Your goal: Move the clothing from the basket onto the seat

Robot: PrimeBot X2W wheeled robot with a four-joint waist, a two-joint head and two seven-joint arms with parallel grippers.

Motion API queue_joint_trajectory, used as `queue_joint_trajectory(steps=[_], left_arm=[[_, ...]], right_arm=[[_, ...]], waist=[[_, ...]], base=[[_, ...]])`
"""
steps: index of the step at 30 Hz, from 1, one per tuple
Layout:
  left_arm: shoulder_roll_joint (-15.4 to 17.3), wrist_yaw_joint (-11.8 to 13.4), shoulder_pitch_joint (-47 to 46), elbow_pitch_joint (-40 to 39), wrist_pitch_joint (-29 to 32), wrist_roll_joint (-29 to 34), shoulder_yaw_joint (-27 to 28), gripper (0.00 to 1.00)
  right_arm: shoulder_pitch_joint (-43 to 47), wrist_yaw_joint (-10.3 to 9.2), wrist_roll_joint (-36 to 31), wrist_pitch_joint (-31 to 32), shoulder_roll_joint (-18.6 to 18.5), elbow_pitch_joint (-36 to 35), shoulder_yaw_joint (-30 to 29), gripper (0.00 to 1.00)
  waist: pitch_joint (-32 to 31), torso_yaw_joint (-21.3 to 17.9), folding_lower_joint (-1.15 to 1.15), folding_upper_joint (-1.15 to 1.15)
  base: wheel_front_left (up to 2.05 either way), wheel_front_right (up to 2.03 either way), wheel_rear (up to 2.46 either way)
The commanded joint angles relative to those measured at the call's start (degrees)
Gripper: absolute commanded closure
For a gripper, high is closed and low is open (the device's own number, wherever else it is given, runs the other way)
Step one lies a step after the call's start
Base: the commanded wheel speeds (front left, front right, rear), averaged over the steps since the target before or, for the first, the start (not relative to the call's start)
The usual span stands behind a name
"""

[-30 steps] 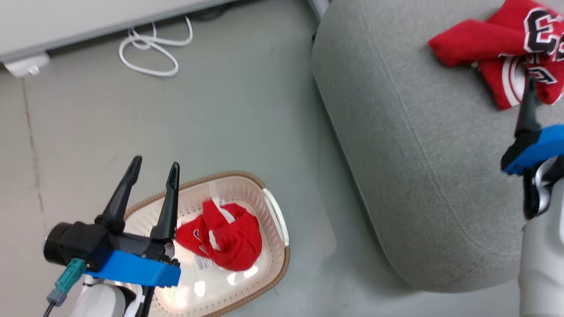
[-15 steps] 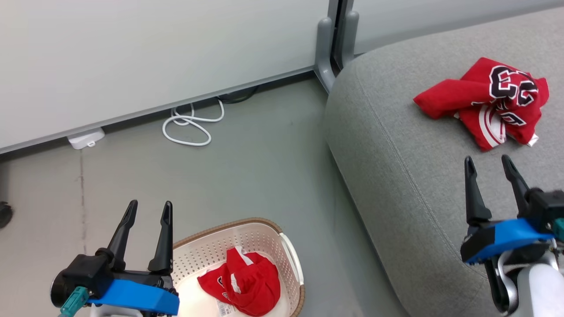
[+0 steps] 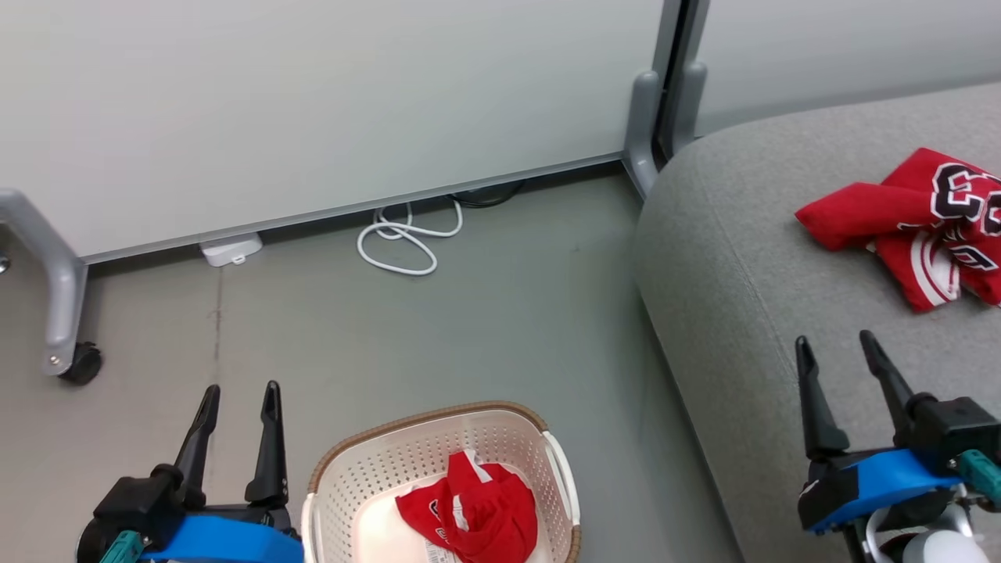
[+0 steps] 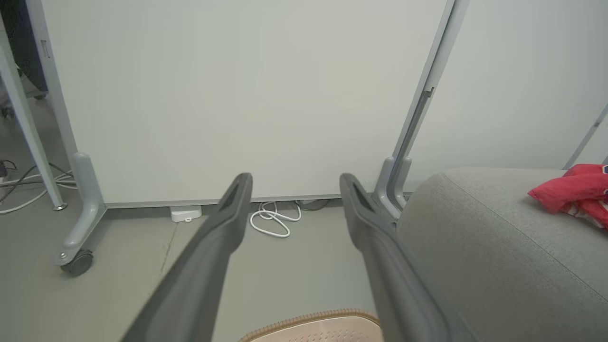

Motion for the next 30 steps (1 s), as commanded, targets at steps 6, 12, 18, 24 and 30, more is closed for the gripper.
queue_joint_trajectory(steps=[6, 12, 18, 24, 30], left_arm=[[-0.98, -0.49, 2.07, 1.08, -0.27, 1.11, 2.17, 0.00], [-1.28, -0.52, 1.30, 3.51, -0.27, 0.72, 2.20, 0.00], [-1.00, -0.54, 0.38, 4.78, -0.27, 0.48, 2.52, 0.00], [-1.15, -0.54, 0.44, 5.00, -0.27, 0.79, 3.30, 0.00], [-1.64, -0.54, 0.52, 4.57, -0.27, 1.17, 3.87, 0.00]], right_arm=[[2.37, 0.01, 0.63, 0.43, -0.04, 0.55, 3.15, 0.00], [3.41, 0.01, 1.02, 0.90, -0.04, 0.61, 4.38, 0.00], [4.49, 0.01, 1.63, 0.98, -0.04, 0.36, 4.68, 0.00], [5.16, 0.01, 2.91, 0.93, -0.04, 0.97, 4.59, 0.00], [5.05, 0.01, 3.30, 0.42, -0.04, 1.20, 4.68, 0.00]], waist=[[-1.84, 4.77, 0.01, 0.00], [-3.39, 9.23, 0.01, 0.00], [-3.77, 11.06, 0.01, 0.00], [-3.47, 10.97, 0.01, 0.00], [-3.01, 10.35, 0.01, 0.00]], base=[[0.00, 0.00, 0.00], [0.00, 0.00, 0.00], [0.00, 0.00, 0.00], [0.00, 0.00, 0.00], [0.00, 0.00, 0.00]])
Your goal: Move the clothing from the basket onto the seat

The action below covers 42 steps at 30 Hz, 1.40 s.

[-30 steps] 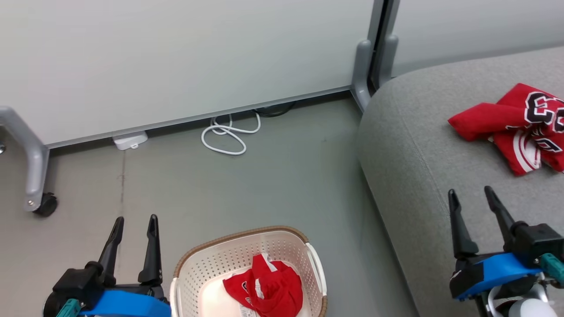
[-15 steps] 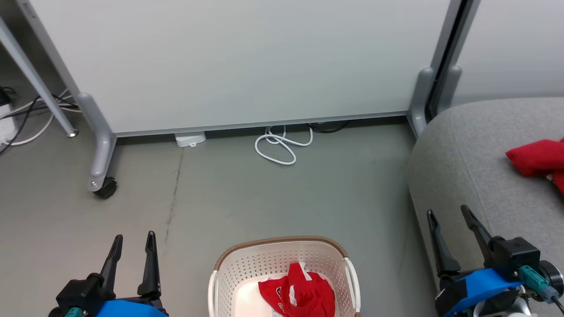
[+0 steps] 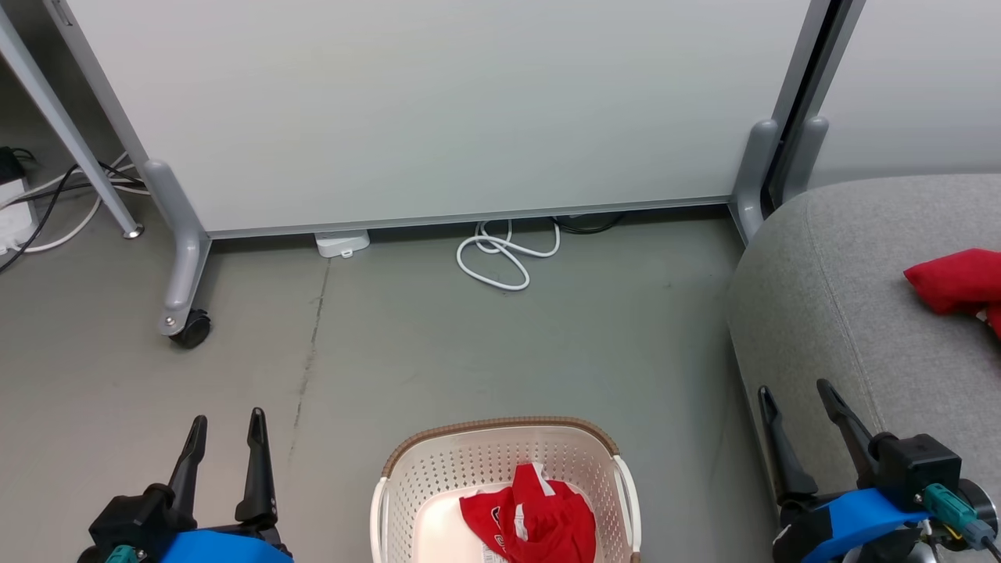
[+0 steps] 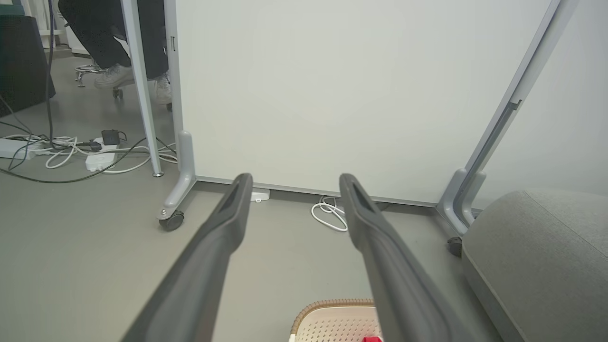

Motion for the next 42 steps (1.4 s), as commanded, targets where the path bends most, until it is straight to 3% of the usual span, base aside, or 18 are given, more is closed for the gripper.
queue_joint_trajectory(steps=[1, 23, 33, 42], left_arm=[[-0.15, -0.46, -0.66, -0.32, -0.27, 0.49, 0.20, 0.00], [0.05, -0.45, -3.16, 1.22, -0.27, -0.86, -2.96, 0.00], [1.04, -0.46, -10.75, 8.62, -0.27, -6.28, -8.32, 0.00], [4.31, -0.29, -21.34, 19.24, 0.12, -10.96, -15.44, 0.00]], right_arm=[[0.30, 0.01, 0.31, -0.26, -0.05, 0.08, 0.10, 0.00], [-2.27, 0.01, -0.09, -0.42, -0.05, -0.75, 2.74, 0.00], [-5.99, 0.01, 0.00, -0.83, -0.04, -2.65, 5.65, 0.00], [-9.87, 0.02, 1.39, -3.32, -0.01, -2.59, 8.74, 0.00]], waist=[[0.19, -0.26, 0.00, 0.00], [5.25, -3.28, 0.00, 0.00], [15.87, -9.40, 0.00, 0.00], [27.63, -16.27, 0.00, 0.00]], base=[[0.00, 0.00, 0.00], [0.00, 0.00, 0.00], [0.00, 0.00, 0.00], [0.00, 0.00, 0.00]])
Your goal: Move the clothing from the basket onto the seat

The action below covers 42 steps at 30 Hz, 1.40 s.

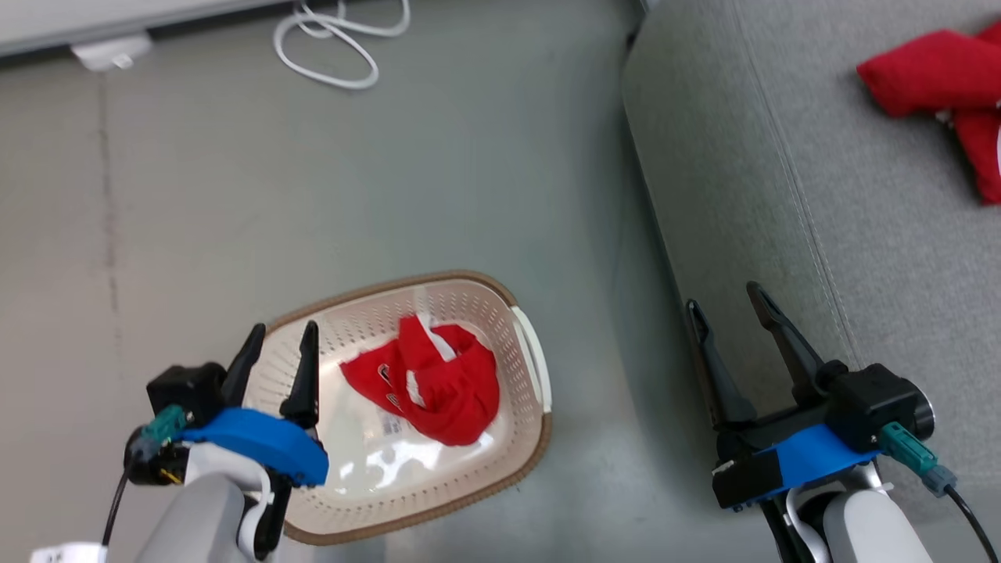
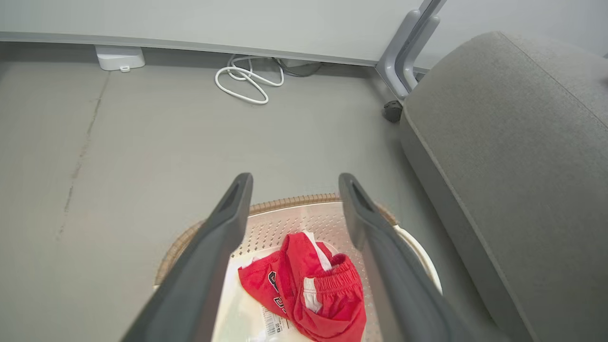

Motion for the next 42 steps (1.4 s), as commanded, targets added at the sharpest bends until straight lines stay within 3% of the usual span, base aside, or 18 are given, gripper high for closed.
queue_joint_trajectory(steps=[1, 18, 30, 42], left_arm=[[0.77, -0.07, -2.77, 1.32, -0.05, -0.74, -0.92, 0.00], [3.97, -0.06, -15.60, 12.72, 1.18, -7.85, -13.44, 0.00], [5.92, -0.06, -20.04, 13.94, 4.20, -13.08, -23.72, 0.00], [7.72, -0.06, -23.63, 17.01, 8.78, -13.39, -32.90, 0.00]], right_arm=[[-1.42, 0.01, 0.38, -0.80, 0.01, 0.11, 0.34, 0.00], [-5.73, 0.01, 3.66, -5.18, 0.02, 2.06, 4.49, 0.00], [-8.07, 0.01, 6.37, -6.79, 0.01, 3.56, 6.80, 0.00], [-9.07, 0.01, 8.07, -7.81, 0.01, 4.32, 8.02, 0.00]], waist=[[6.42, -5.04, -0.02, 0.00], [19.68, -10.77, -0.02, 0.00], [23.70, -11.94, -0.02, 0.00], [26.29, -13.88, -0.02, 0.00]], base=[[0.00, 0.00, 0.00], [0.00, 0.00, 0.00], [0.00, 0.00, 0.00], [0.00, 0.00, 0.00]])
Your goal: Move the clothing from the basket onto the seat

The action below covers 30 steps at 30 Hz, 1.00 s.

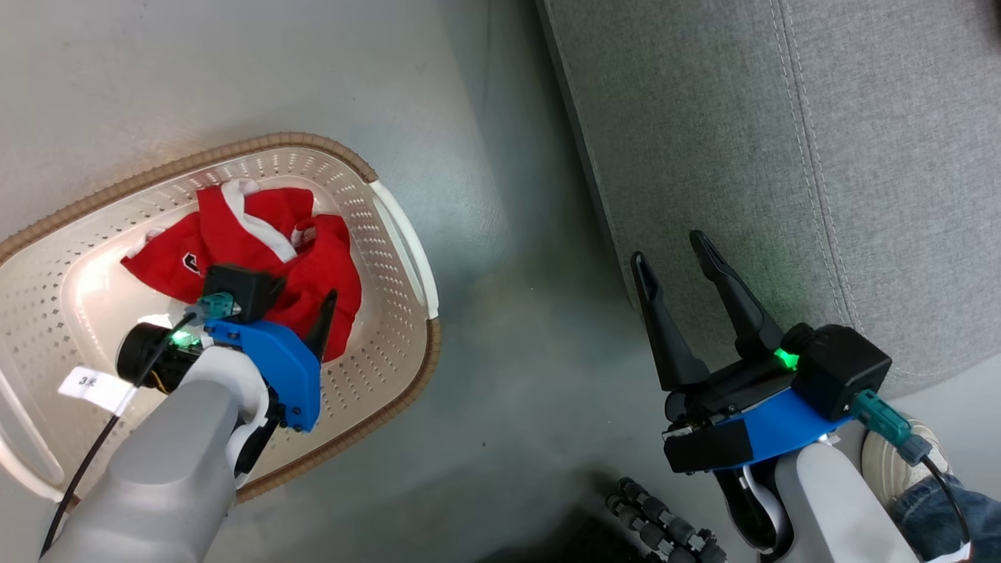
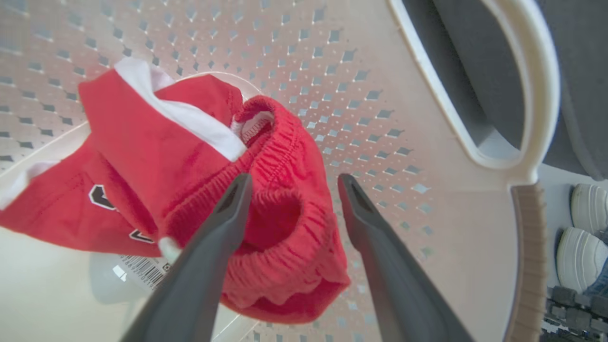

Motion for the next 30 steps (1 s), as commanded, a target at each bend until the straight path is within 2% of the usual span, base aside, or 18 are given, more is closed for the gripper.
queue_joint_trajectory(steps=[1, 8, 16, 19, 30], left_arm=[[0.54, -0.05, -1.52, 0.93, 1.31, 0.80, -1.82, 0.00], [1.49, -0.05, -4.11, 4.57, 6.49, 3.95, -8.67, 0.00], [0.49, -0.05, -6.14, 9.79, 9.37, 4.45, -11.39, 0.00], [0.68, -0.05, -6.00, 11.54, 8.87, 4.13, -12.62, 1.00], [2.26, -0.05, -6.48, 11.16, 5.08, -0.97, -17.04, 1.00]], right_arm=[[-0.89, 0.01, 0.47, -0.40, 0.01, 0.15, 0.21, 0.00], [-1.38, 0.01, 0.94, -0.53, 0.01, 0.40, 0.67, 0.00], [-2.12, 0.01, 1.07, -0.54, 0.01, 0.46, 0.59, 0.00], [-2.38, 0.01, 1.16, -0.54, 0.01, 0.29, 0.76, 0.00], [-3.14, 0.01, 0.92, -0.54, 0.01, 0.68, 1.04, 0.00]], waist=[[0.36, -0.27, 0.00, 0.00], [1.27, -0.21, 0.00, 0.00], [2.15, 0.32, 0.00, 0.00], [2.50, 0.27, 0.00, 0.00], [1.48, 0.75, 0.00, 0.00]], base=[[0.00, 0.00, 0.00], [0.00, 0.00, 0.00], [0.00, 0.00, 0.00], [0.00, 0.00, 0.00], [0.00, 0.00, 0.00]])
